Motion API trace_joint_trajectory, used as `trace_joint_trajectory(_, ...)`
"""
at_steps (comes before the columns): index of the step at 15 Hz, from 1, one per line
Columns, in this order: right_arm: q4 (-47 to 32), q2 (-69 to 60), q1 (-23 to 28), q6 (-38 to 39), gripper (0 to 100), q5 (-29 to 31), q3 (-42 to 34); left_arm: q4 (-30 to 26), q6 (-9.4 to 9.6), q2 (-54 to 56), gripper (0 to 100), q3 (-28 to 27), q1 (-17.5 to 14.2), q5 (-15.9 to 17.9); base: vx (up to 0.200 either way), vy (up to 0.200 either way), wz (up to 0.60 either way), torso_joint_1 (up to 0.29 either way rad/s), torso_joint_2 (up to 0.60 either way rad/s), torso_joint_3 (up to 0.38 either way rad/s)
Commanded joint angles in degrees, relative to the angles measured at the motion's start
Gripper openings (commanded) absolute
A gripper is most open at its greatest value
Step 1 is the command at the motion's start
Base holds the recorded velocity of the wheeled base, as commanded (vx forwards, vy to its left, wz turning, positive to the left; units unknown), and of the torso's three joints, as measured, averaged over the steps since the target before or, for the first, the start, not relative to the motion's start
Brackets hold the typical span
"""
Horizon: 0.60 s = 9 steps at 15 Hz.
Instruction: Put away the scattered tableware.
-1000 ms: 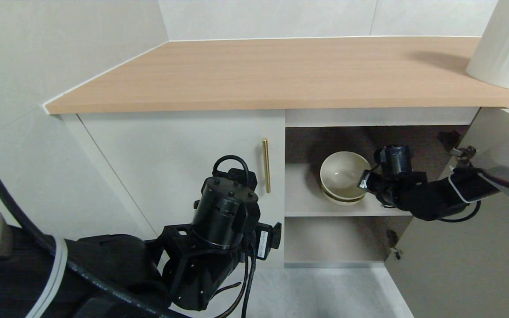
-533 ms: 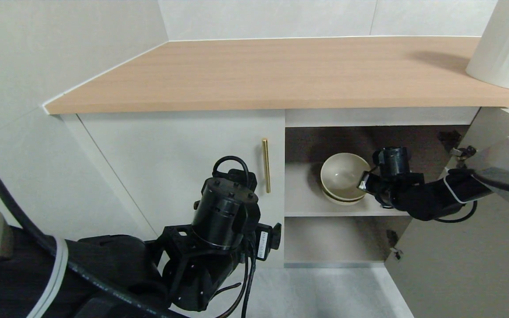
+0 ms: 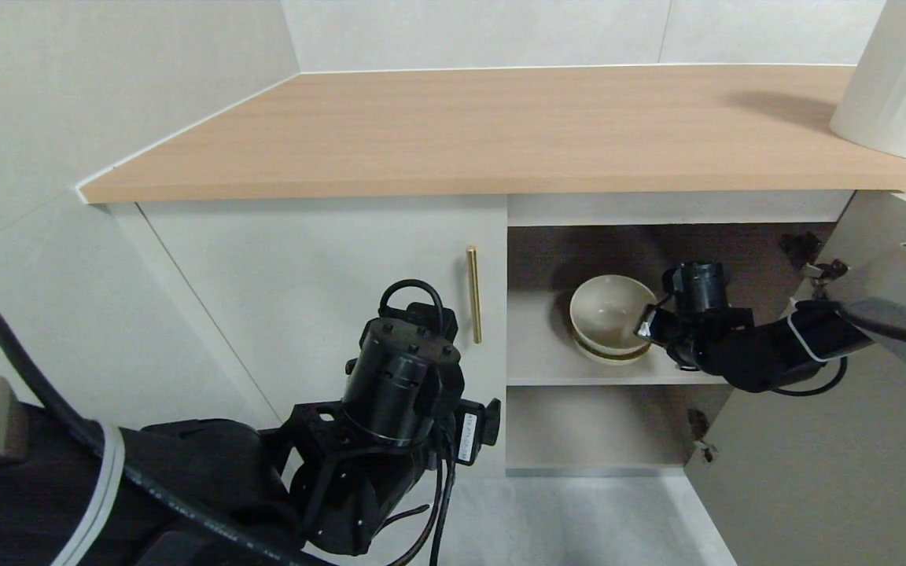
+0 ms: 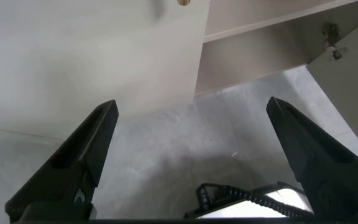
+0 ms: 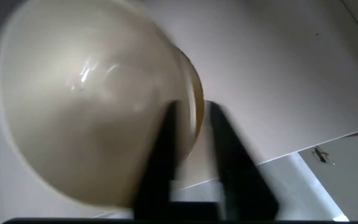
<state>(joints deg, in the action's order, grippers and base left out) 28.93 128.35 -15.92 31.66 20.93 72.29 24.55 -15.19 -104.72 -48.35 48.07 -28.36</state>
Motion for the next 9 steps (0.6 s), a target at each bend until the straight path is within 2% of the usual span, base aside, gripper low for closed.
trace_joint_trajectory(1,-0.01,-0.12,-0.16,-0.02,100,-0.19,-0.31,0.32,-0.02,-0.05,100,0.10,0.01,-0.03,0.000,0.000,0.00,0.000,0.00,0.000)
trace_joint_trajectory(6,-0.28,-4.78,-1.39,-0.28,100,-0.45,-3.38,0.67,0.07,0.83,100,0.10,-0.17,-0.12,0.000,0.000,0.00,0.000,0.00,0.000)
trace_joint_trajectory(9,-8.10,-15.50,-3.77,-1.34,100,-5.90,-7.78,0.23,0.60,6.10,100,0.89,-1.84,-0.21,0.000,0.000,0.00,0.000,0.00,0.000)
